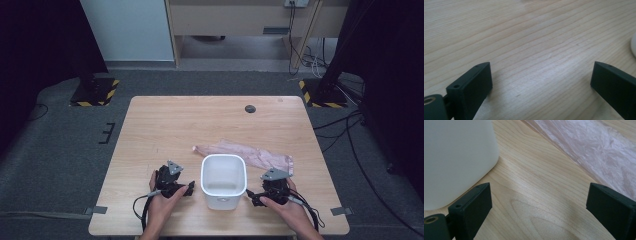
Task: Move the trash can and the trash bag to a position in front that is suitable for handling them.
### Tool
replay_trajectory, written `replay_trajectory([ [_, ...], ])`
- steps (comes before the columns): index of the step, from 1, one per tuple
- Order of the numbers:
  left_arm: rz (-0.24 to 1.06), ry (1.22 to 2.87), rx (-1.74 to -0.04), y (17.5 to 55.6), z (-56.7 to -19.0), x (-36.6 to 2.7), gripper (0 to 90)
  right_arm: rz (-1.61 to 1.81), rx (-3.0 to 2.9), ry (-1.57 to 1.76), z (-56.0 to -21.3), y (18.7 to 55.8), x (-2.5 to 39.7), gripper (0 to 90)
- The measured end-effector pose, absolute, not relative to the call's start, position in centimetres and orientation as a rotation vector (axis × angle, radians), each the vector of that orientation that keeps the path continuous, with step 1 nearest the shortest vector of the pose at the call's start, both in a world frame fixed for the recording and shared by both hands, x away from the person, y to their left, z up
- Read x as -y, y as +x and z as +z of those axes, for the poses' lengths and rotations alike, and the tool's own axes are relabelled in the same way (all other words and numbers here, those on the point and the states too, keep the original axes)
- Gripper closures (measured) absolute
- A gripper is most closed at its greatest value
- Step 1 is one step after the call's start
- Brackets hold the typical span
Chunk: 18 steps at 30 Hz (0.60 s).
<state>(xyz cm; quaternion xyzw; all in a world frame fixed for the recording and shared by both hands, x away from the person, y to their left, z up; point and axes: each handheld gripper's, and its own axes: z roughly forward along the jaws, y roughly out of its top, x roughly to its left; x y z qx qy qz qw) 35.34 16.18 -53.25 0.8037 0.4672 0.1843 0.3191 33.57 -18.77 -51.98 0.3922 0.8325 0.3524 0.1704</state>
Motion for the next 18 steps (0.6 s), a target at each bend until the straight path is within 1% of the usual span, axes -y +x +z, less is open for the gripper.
replay_trajectory([
  [3,0.491,2.138,-1.209,34.6,-53.0,-16.0,5.5,0.999,-2.369,1.097,-51.8,33.3,18.7,6.8],
  [7,0.491,2.122,-1.174,33.2,-52.1,-16.1,5.9,1.014,-2.377,1.062,-51.3,32.7,18.4,8.0],
  [11,0.492,2.128,-1.123,32.0,-51.4,-15.8,6.7,1.041,-2.388,1.014,-50.6,31.4,18.5,8.9],
  [14,0.482,2.133,-1.056,30.2,-50.7,-15.4,6.4,1.095,-2.39,0.983,-49.9,30.4,18.8,11.9],
  [18,0.464,2.111,-0.998,28.6,-49.9,-15.0,6.1,1.171,-2.409,0.9,-49.1,29.3,18.5,13.5],
])
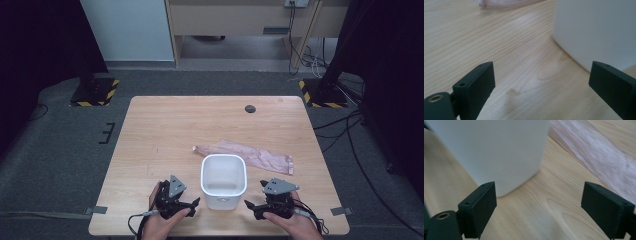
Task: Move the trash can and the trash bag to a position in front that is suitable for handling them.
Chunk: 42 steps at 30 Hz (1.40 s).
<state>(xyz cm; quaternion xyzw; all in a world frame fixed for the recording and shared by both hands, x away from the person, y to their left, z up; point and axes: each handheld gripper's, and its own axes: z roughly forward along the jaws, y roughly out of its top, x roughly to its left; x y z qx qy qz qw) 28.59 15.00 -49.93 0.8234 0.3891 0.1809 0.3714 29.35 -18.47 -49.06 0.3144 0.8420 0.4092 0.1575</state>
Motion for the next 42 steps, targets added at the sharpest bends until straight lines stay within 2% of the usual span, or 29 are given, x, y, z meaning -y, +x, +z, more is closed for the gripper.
replay_trajectory([
  [5,0.437,2.062,-0.912,28.0,-49.2,-14.0,9.0,1.242,-2.44,0.809,-48.8,28.7,17.3,16.2],
  [10,0.393,2.057,-0.884,27.4,-49.0,-13.3,14.4,1.268,-2.448,0.733,-48.6,28.1,16.4,27.0],
  [14,0.351,2.05,-0.847,27.2,-49.0,-12.9,23.3,1.274,-2.451,0.701,-48.7,28.0,15.8,34.9],
  [22,0.364,2.033,-0.804,27.2,-48.7,-12.2,42.1,1.262,-2.429,0.697,-48.7,28.2,15.1,45.0],
  [29,0.398,2.017,-0.829,28.0,-48.8,-12.2,47.7,1.275,-2.397,0.734,-48.9,29.4,15.0,51.3],
  [42,0.451,2.006,-0.848,29.0,-49.0,-12.0,52.3,1.285,-2.368,0.766,-48.9,30.5,14.9,54.5],
])
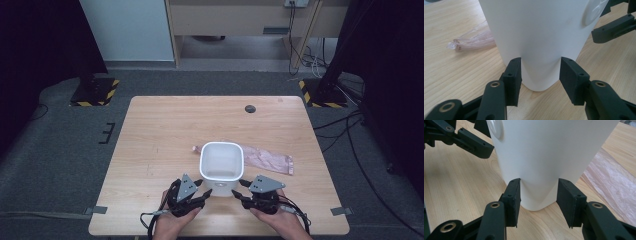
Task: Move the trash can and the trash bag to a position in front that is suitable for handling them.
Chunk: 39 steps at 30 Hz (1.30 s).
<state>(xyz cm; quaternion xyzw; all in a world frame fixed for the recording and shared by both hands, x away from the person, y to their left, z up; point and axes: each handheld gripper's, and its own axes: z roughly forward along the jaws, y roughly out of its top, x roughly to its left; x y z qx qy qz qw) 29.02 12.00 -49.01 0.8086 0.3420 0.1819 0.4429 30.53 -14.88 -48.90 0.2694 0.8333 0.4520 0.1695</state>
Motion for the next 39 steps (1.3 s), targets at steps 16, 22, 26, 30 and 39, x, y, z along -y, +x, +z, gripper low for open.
replay_trajectory([
  [16,0.491,2.005,-0.871,29.5,-49.0,-12.5,28.2,1.283,-2.363,0.808,-48.9,31.1,15.7,39.1],
  [22,0.501,1.983,-0.958,30.4,-49.1,-14.2,14.9,1.23,-2.361,0.86,-49.0,32.3,17.7,21.9],
  [26,0.529,1.982,-1.019,32.0,-49.4,-15.3,10.9,1.219,-2.344,0.9,-48.6,33.7,19.1,13.7],
  [30,0.513,1.993,-1.091,33.8,-50.0,-16.5,9.4,1.212,-2.322,0.922,-48.3,35.7,20.7,9.1],
  [39,0.584,2.012,-1.134,38.2,-51.1,-18.1,5.3,1.141,-2.258,0.993,-48.7,40.5,21.6,19.7],
])
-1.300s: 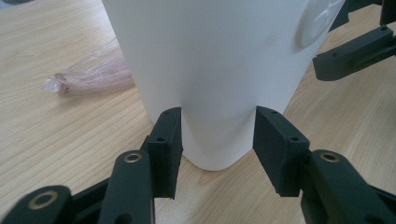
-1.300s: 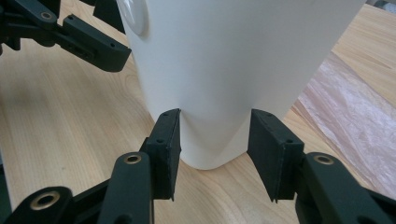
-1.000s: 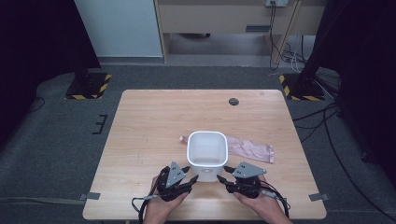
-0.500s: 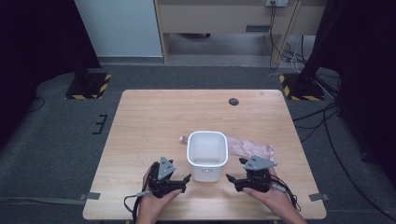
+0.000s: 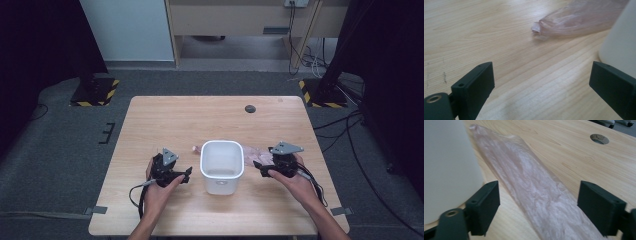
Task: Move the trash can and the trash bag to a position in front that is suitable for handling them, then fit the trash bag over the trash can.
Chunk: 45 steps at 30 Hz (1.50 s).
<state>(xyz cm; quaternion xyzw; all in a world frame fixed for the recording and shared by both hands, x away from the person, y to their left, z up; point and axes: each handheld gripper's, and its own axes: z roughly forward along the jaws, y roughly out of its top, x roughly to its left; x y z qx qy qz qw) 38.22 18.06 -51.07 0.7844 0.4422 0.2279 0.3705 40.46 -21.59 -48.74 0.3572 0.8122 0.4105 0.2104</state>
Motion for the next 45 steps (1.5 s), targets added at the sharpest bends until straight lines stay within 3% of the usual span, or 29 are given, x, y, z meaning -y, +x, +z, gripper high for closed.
replay_trajectory([
  [13,0.607,1.962,-1.214,37.9,-51.0,-20.4,7.0,1.075,-2.352,0.986,-51.3,42.7,21.5,27.5],
  [31,0.567,1.946,-1.199,37.5,-50.7,-20.2,7.9,1.085,-2.409,1.014,-53.7,44.2,20.9,28.1],
  [40,0.558,1.94,-1.196,37.0,-50.5,-19.8,8.6,1.082,-2.411,1.008,-53.3,43.5,20.6,69.5],
  [45,0.56,1.933,-1.192,36.9,-50.3,-19.9,8.9,1.074,-2.406,1.003,-53.3,43.5,20.5,85.7],
])
